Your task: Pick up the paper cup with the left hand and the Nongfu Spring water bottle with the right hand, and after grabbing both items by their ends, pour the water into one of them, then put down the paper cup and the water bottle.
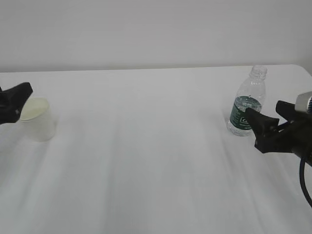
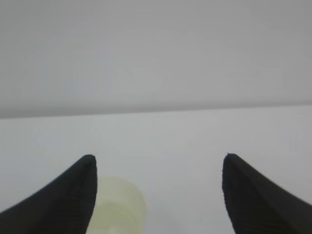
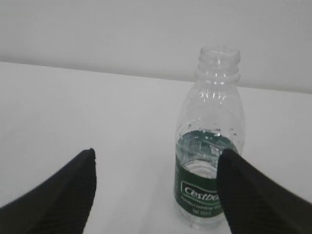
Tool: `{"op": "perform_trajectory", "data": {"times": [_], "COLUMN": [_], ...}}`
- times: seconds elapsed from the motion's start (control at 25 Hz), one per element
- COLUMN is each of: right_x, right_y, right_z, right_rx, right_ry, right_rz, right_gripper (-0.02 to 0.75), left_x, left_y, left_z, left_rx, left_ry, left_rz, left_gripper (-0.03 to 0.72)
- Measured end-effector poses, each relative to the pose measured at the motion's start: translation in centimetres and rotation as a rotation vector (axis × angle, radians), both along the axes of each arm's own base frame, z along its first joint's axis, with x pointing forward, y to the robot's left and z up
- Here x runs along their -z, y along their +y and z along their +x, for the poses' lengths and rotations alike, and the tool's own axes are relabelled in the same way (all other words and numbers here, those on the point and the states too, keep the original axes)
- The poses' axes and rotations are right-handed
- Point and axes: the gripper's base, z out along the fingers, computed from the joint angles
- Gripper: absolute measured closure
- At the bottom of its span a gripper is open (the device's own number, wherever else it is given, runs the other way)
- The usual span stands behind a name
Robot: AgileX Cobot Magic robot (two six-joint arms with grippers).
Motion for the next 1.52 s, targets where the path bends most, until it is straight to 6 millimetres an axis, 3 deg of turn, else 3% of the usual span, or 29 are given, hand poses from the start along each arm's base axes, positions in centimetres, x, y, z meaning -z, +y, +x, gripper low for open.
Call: {"op": "perform_trajectory", "data": {"times": [0.32, 0.68, 0.88, 1.16, 1.52], "right_x": [-1.9, -6.2, -8.5, -11.4, -16.0], "right_y": [0.5, 0.6, 0.4, 0.0, -0.6], "right_z": [3.1, 4.3, 3.5, 1.6, -1.0], "right_rx": [0.0, 0.006, 0.012, 0.024, 0.044], "right_ry": [-0.028, -0.117, -0.142, -0.17, -0.225], "right_rz": [-0.009, -0.009, -0.016, -0.021, -0.05], "right_gripper": [0.152, 0.153, 0.153, 0.152, 0.153], "left_x": [-4.6, -8.8, -12.4, -16.8, -19.3], "left_y": [0.4, 0.8, 0.9, 1.1, 1.3], "left_z": [-1.4, -3.2, -3.8, -5.0, -7.8], "left_rx": [-0.044, -0.071, -0.08, -0.102, -0.112], "left_ry": [-0.18, -0.359, -0.482, -0.519, -0.594], "left_rz": [-0.027, -0.056, -0.064, -0.043, -0.042], "left_gripper": [0.114, 0.118, 0.12, 0.12, 0.144]}}
